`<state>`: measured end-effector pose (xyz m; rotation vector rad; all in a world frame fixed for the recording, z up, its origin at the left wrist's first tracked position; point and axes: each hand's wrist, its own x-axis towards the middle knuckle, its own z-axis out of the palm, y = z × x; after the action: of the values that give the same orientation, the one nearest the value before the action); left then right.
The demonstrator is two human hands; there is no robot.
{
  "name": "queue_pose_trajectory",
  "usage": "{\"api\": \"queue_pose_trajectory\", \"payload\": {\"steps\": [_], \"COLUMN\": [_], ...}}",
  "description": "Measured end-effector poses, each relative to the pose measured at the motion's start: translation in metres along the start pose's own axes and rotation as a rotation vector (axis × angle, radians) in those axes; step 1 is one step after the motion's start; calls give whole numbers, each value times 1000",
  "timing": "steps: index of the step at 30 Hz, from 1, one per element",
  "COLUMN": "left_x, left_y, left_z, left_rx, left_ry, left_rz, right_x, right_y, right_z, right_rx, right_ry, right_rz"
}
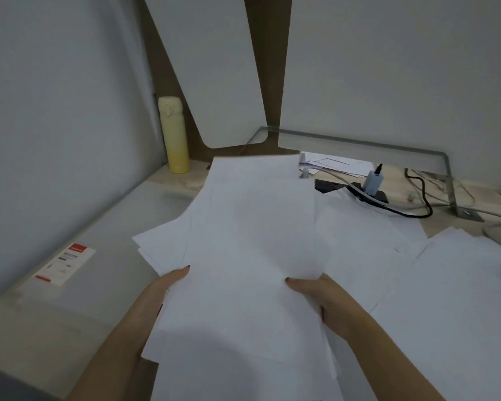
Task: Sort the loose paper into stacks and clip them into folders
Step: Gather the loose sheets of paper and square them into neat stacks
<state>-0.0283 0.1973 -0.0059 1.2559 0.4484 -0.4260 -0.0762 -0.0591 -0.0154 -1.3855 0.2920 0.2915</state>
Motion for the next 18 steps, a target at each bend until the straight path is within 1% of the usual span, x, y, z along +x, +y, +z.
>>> {"api": "queue_pose_trajectory", "payload": {"steps": [1,2,4,6,8,11,15,18], "left_x": [-2,-6,-15,-21,-24,-30,-39,-43], "left_y": [0,-1,0,6,17,31,49,64], "left_z": [-3,-8,-14,-19,-25,-35,-48,-48], "left_rx": [-10,-35,-104,-142,-160,-189,-258,-227], "left_ry": [1,-36,-114,-143,-122,-111,-221,-295], "left_rz": [1,21,89,166,254,342,408,433], "right_x": [-2,-4,-6,-9,-10,-12,-16,-21], "right_y": [-2,-6,-11,-16,-23,-38,-61,-76], "right_z": [-2,-2,-2,-2,-1,1,-2,-9], "right_rx": [24,49,77,78,54,-4,-75,-101], "right_ry": [-23,-39,-71,-85,-85,-91,-96,-79], "right_rz": [-16,-24,-29,-34,-46,-75,-131,-185]}}
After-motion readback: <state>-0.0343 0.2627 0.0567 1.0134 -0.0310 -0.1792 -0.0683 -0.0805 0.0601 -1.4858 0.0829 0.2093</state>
